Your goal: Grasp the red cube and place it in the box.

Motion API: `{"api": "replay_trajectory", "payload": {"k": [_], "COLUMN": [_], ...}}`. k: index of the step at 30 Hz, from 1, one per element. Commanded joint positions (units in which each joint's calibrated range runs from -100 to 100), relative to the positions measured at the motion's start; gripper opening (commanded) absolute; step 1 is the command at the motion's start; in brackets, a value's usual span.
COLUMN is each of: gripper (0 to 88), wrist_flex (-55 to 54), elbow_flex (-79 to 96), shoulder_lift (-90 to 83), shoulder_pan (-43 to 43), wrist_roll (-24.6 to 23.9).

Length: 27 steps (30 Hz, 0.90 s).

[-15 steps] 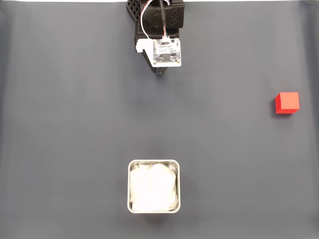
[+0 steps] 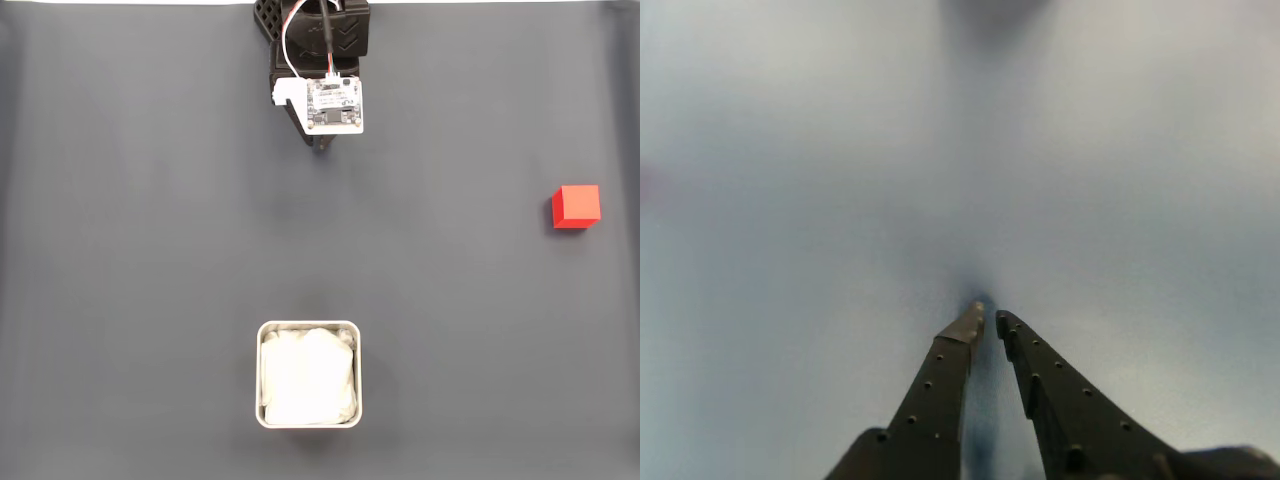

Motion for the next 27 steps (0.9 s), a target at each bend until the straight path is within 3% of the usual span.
{"api": "replay_trajectory", "payload": {"k": [1, 18, 27], "gripper": [0.0, 0.0, 0.0], "wrist_flex": [1.28, 0.62, -18.72], "elbow_flex": [0.45, 0.45, -14.79], "shoulder_lift": [0.00, 0.00, 10.66], "shoulder_pan": [0.40, 0.40, 1.25], "wrist_roll": [-0.15, 0.10, -1.17]}}
